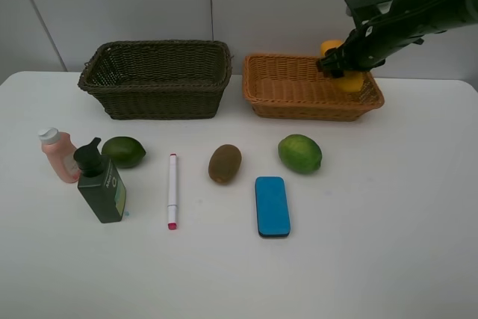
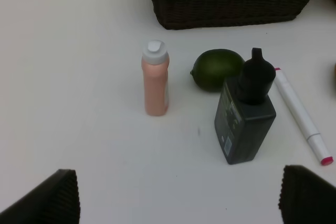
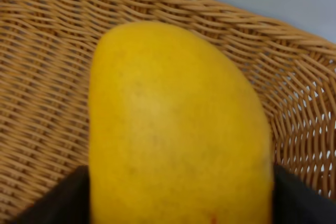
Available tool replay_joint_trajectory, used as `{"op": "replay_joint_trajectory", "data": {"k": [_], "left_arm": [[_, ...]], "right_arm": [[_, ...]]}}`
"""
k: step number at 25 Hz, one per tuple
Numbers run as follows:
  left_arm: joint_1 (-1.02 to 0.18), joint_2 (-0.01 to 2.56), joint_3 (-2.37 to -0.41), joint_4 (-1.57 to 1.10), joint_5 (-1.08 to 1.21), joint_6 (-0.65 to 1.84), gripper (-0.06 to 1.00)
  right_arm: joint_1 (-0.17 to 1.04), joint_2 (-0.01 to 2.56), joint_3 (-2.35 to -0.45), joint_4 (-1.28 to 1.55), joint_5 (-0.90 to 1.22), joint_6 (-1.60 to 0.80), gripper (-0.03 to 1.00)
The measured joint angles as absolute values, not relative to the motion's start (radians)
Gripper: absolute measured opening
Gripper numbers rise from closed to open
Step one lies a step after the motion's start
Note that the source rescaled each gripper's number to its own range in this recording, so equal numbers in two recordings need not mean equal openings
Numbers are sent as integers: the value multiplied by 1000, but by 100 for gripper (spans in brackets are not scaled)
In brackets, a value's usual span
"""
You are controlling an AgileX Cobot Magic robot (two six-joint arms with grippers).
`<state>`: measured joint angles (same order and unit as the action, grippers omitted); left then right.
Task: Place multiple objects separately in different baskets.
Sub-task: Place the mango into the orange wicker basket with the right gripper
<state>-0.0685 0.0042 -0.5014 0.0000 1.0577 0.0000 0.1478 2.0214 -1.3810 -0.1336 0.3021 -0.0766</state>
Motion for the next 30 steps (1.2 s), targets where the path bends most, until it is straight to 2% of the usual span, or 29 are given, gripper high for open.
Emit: {"op": "replay_joint_trajectory", "data": {"k": [1, 2, 5, 30], "left_arm": [[-69, 4, -501, 0, 1058, 0, 100], [-69, 4, -501, 0, 1058, 0, 100], [-69, 4, -501, 0, 1058, 0, 100], [-69, 4, -501, 0, 1058, 0, 100]], "right_arm": [[148, 2021, -1381, -134, 302, -77, 75], [148, 2021, -1381, -133, 302, -77, 83], [148, 2021, -1381, -133, 307, -77, 94], [155, 2021, -1381, -130, 360, -56, 96]]}}
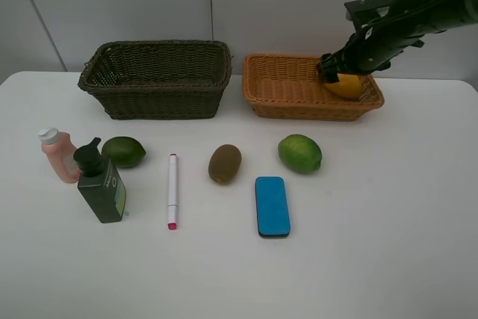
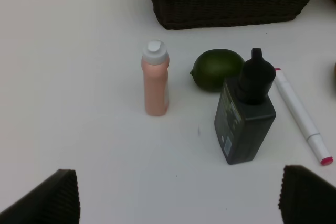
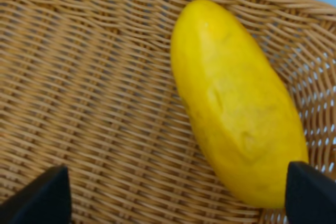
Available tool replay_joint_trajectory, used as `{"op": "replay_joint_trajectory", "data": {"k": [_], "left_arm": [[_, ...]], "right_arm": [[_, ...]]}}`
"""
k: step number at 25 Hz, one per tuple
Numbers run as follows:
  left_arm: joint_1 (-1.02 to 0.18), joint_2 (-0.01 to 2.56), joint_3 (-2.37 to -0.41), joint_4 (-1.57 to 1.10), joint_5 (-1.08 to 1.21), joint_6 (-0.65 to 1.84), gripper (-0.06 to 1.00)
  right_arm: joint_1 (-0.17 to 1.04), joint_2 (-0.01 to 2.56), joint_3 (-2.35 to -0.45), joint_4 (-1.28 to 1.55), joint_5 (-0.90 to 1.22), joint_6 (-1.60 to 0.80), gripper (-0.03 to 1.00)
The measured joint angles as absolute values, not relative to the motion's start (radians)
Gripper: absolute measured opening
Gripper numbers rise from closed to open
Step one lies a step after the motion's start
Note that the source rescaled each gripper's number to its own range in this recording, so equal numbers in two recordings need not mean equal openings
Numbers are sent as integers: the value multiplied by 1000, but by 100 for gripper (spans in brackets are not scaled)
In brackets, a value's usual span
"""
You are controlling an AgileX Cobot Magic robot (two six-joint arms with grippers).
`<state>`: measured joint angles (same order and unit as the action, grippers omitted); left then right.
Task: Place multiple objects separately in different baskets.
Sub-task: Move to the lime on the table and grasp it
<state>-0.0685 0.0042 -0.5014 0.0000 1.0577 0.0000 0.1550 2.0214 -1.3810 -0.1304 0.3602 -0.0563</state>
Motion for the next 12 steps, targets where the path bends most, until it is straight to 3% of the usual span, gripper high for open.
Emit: {"op": "replay_joint_trajectory", "data": {"k": [12], "left_arm": [[-69, 4, -501, 0, 1058, 0, 100]], "right_arm": [[222, 1917, -1381, -128, 519, -61, 100]]}}
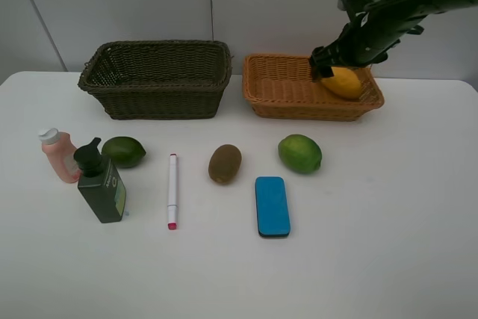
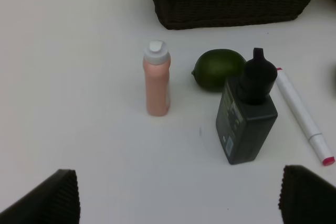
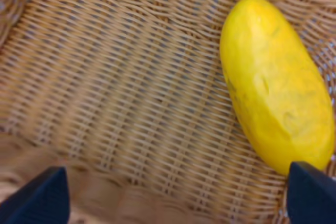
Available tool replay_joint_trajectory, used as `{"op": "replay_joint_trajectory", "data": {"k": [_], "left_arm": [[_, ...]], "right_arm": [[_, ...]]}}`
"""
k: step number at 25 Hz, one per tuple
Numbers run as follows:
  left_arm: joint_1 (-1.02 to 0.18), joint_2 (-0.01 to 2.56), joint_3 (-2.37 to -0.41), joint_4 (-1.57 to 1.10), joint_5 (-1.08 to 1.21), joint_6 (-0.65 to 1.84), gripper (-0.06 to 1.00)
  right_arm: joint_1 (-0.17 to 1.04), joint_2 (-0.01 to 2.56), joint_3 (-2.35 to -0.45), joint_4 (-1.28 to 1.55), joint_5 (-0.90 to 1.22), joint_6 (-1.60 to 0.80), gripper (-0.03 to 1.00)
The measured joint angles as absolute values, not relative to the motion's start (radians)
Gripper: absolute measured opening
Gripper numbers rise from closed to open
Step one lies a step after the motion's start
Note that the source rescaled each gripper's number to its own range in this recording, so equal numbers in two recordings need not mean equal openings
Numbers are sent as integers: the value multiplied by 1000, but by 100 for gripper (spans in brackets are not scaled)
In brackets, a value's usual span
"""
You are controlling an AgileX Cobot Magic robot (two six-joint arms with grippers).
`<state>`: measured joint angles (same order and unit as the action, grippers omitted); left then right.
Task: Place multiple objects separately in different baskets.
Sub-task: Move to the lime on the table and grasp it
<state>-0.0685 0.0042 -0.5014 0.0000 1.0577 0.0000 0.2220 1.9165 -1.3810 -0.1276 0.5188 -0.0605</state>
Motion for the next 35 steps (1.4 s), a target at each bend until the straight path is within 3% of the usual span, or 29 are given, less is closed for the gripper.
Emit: {"op": "replay_joint_trajectory", "data": {"k": [15, 24, 35], "left_arm": [[-69, 4, -501, 0, 1058, 0, 100], [-69, 4, -501, 0, 1058, 0, 100], [-69, 4, -501, 0, 1058, 0, 100]], "right_arm": [[340, 1866, -1380, 74, 848, -406, 100], [368, 1866, -1239, 74, 745, -414, 100], [390, 1969, -1229, 84, 731, -414, 100]]}}
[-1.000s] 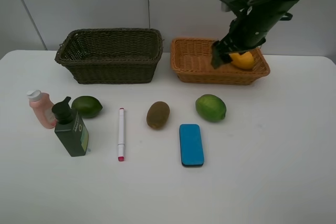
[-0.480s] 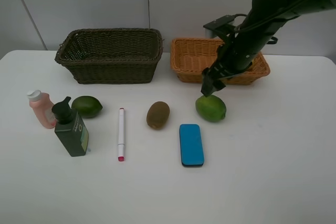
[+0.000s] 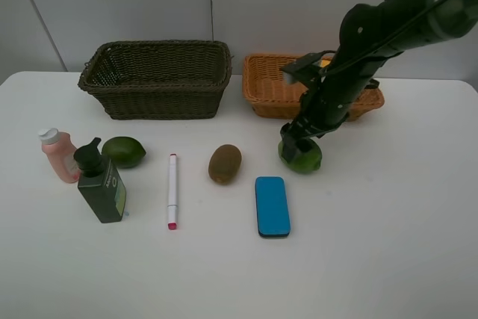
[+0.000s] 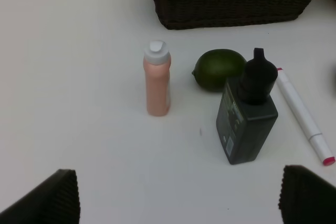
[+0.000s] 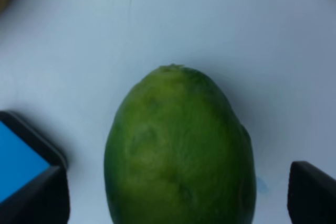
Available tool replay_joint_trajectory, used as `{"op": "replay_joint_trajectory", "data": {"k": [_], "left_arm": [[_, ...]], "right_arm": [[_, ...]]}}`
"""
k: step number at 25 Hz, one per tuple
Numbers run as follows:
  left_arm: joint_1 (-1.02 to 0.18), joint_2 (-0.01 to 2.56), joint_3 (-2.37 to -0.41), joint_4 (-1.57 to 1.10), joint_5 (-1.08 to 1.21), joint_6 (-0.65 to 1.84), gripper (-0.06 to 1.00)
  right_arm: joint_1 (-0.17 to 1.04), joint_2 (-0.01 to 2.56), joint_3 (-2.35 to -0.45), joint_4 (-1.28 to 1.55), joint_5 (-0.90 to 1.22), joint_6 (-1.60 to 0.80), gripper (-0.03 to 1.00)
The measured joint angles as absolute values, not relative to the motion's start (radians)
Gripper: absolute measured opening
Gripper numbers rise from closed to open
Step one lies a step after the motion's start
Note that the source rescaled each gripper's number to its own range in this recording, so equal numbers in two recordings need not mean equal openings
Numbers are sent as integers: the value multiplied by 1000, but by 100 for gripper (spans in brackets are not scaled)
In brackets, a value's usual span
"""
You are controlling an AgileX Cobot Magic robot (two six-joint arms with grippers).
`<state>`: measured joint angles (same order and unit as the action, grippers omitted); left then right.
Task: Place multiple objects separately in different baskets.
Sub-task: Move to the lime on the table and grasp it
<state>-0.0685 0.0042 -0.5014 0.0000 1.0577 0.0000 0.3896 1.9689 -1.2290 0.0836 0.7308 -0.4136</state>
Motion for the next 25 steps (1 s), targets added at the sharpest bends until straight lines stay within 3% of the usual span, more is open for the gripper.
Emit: {"op": "replay_joint_trajectory", "data": {"k": [16, 18, 20, 21, 25], "left_arm": [[-69, 4, -501, 0, 1058, 0, 100], [-69, 4, -501, 0, 1058, 0, 100], [-69, 4, -501, 0, 1058, 0, 100], [-69, 4, -501, 0, 1058, 0, 100], [-69, 4, -501, 0, 1058, 0, 100]], "right_arm": [[390, 2048, -1229, 108, 687, -414, 98], [390, 2048, -1229, 108, 684, -414, 82], [390, 2048, -1229, 110, 682, -414, 43], [390, 2048, -1229, 112, 682, -414, 37], [390, 2048, -1229, 128, 683, -414, 37]]}}
